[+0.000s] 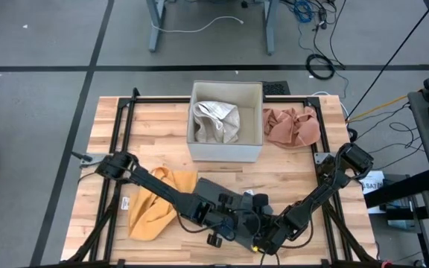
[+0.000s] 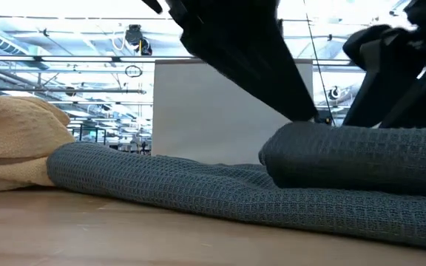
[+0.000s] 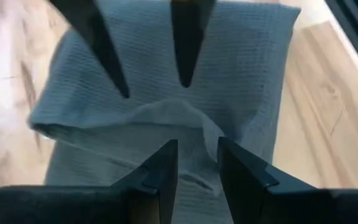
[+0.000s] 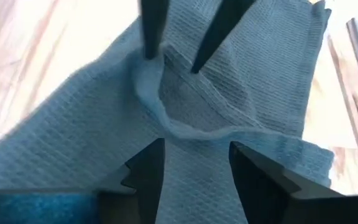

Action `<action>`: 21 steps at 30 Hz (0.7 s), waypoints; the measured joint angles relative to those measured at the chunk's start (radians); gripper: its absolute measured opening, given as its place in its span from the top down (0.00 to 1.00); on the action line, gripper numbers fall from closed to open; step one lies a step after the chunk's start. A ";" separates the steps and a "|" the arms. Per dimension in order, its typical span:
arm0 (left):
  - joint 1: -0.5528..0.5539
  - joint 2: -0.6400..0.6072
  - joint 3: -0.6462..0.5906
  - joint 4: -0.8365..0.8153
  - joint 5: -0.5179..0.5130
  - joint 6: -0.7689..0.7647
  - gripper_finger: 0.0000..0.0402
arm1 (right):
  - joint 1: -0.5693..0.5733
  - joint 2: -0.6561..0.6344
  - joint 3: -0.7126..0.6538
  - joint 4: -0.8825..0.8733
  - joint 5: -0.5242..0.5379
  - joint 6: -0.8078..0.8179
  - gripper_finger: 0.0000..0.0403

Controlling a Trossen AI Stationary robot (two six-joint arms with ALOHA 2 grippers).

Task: Fold towel
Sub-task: Fold the gray towel

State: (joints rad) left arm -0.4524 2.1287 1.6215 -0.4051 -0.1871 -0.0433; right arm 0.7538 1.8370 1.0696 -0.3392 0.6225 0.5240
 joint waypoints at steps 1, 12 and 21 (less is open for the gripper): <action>-0.002 0.006 0.000 0.006 0.000 0.000 0.70 | -0.006 0.000 -0.011 0.021 0.000 -0.008 0.59; -0.044 0.016 0.000 0.054 0.000 0.019 0.70 | -0.088 0.000 -0.101 0.192 0.008 -0.054 0.64; -0.018 0.071 0.001 0.075 -0.005 0.024 0.70 | -0.125 0.008 -0.102 0.231 -0.002 -0.038 0.65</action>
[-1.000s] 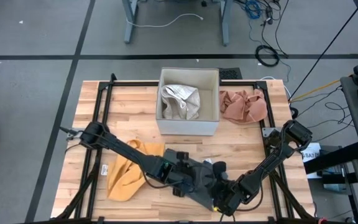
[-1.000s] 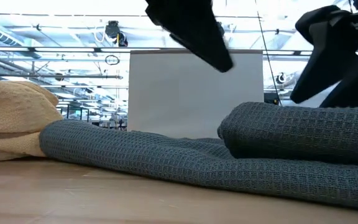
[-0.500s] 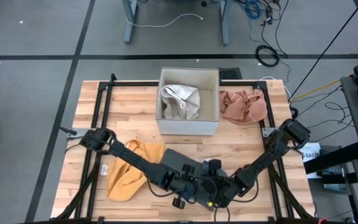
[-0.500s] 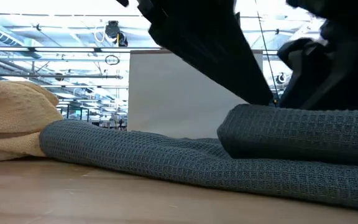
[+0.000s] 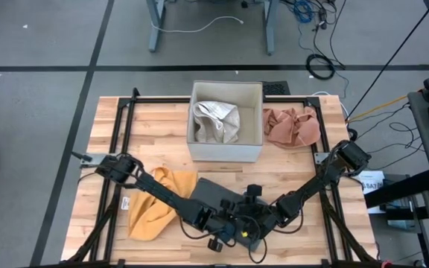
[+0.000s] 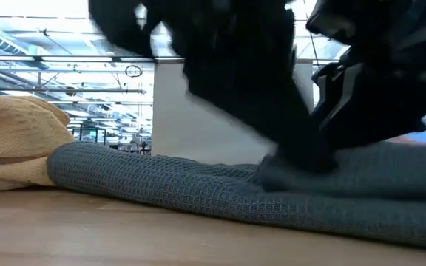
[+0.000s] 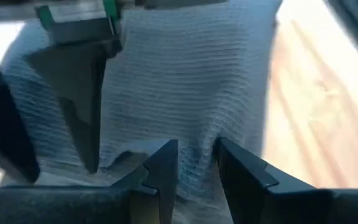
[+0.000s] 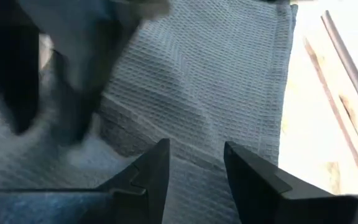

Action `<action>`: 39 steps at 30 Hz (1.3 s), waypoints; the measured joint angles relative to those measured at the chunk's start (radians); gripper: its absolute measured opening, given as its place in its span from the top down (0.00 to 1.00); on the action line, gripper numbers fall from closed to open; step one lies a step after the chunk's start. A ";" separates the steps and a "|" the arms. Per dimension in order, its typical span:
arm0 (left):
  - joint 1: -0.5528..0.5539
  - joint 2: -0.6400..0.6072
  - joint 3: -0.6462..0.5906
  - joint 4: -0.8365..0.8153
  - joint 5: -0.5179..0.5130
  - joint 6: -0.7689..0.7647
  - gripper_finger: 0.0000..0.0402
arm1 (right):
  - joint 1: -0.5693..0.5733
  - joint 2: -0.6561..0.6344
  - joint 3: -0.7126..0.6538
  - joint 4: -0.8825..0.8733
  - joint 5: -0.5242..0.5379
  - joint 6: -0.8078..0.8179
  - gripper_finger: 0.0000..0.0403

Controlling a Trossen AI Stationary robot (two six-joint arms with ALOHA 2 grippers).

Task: Fold towel
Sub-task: Fold the gray towel

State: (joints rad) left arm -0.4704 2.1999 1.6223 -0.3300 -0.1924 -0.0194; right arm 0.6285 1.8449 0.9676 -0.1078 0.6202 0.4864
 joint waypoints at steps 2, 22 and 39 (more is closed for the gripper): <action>0.011 0.020 -0.001 0.003 -0.004 -0.016 0.70 | -0.001 0.020 0.000 0.009 -0.003 -0.001 0.65; 0.004 0.039 -0.001 0.002 0.063 -0.043 0.70 | 0.032 -0.054 0.035 -0.053 -0.017 -0.108 0.65; 0.043 0.039 0.000 0.012 0.069 0.003 0.70 | 0.153 0.000 0.035 -0.047 -0.290 0.030 0.65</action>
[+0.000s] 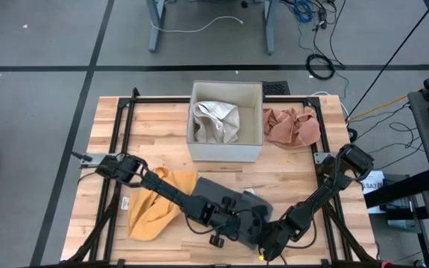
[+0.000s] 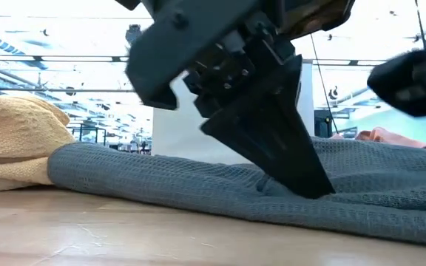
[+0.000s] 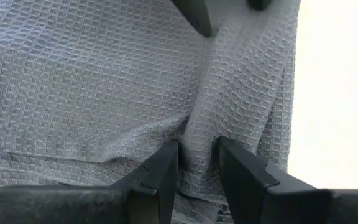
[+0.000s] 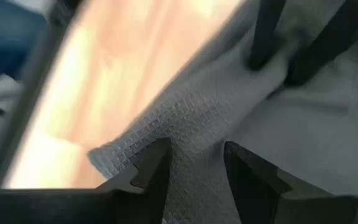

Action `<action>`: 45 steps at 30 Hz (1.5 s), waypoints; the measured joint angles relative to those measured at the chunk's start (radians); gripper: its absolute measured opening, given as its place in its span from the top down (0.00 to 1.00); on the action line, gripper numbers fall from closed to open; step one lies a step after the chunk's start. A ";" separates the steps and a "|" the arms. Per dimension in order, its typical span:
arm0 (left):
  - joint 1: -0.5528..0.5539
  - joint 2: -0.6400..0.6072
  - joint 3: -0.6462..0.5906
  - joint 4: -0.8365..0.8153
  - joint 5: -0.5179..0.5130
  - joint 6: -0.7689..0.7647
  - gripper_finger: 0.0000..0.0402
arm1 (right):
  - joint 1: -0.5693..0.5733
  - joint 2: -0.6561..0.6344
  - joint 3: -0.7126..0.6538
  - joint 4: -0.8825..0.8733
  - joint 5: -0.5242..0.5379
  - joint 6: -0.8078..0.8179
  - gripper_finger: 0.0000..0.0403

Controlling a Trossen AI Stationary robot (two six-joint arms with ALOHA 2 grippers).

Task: Fold towel
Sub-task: Fold the gray towel

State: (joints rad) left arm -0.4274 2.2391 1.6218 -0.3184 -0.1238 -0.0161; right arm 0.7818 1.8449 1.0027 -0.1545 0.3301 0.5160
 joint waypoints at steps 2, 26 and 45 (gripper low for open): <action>0.011 0.000 0.000 0.008 0.000 0.000 0.70 | -0.001 0.022 0.000 -0.036 -0.020 0.019 0.65; -0.020 -0.003 0.208 -0.501 -0.100 0.020 0.70 | 0.165 -0.085 0.000 -0.623 -0.082 0.070 0.65; -0.077 -0.002 0.194 -0.631 -0.168 -0.062 0.37 | 0.176 -0.085 0.000 -0.619 -0.076 0.138 0.65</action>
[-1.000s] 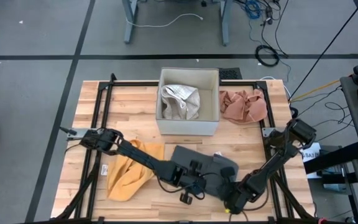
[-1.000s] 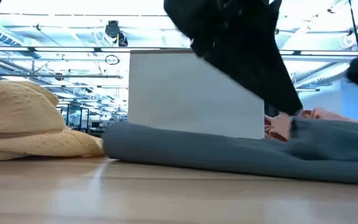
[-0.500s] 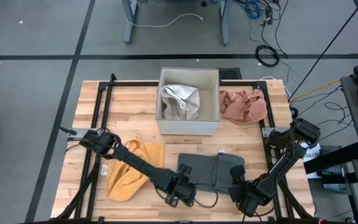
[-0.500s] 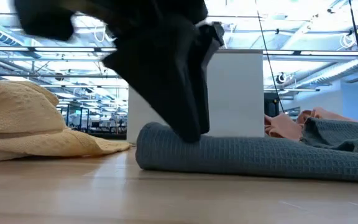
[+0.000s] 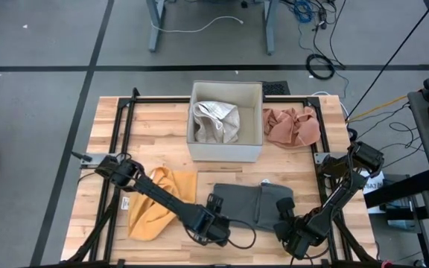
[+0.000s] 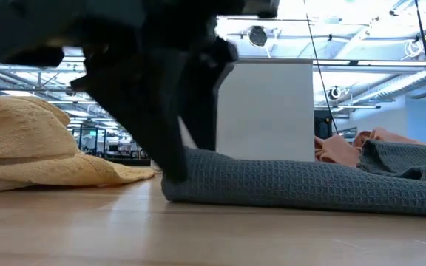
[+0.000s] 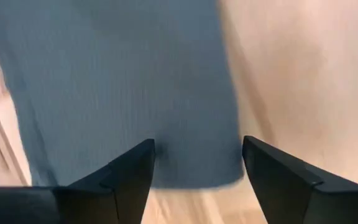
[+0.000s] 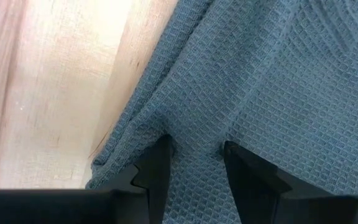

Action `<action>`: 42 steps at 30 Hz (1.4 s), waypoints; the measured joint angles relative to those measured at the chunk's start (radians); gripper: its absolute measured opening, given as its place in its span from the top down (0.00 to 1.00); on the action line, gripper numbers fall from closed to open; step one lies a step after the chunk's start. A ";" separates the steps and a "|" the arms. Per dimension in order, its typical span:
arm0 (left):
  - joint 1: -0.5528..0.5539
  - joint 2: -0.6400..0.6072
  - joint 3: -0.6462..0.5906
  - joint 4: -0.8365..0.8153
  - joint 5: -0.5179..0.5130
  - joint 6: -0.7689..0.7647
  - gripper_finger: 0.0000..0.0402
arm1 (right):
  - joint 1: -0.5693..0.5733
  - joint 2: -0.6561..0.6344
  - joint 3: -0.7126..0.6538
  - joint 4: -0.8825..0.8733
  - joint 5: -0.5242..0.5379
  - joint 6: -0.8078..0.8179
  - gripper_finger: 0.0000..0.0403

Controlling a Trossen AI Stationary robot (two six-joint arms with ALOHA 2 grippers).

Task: Fold towel
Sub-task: Fold the gray towel

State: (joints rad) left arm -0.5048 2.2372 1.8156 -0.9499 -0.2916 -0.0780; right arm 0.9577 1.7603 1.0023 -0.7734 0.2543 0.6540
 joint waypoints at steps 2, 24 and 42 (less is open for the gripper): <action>0.001 0.000 -0.020 0.009 0.018 -0.008 0.36 | 0.000 0.000 0.000 0.000 0.000 0.000 0.65; -0.020 0.000 -0.106 0.130 -0.060 -0.018 0.63 | 0.000 -0.002 0.020 -0.015 0.002 0.016 0.65; -0.062 0.003 -0.108 0.120 -0.334 0.082 0.99 | -0.033 -0.002 0.120 -0.130 0.304 0.294 0.65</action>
State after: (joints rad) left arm -0.5666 2.2406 1.7073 -0.8295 -0.6252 0.0043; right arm 0.9244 1.7584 1.1221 -0.9030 0.5578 0.9478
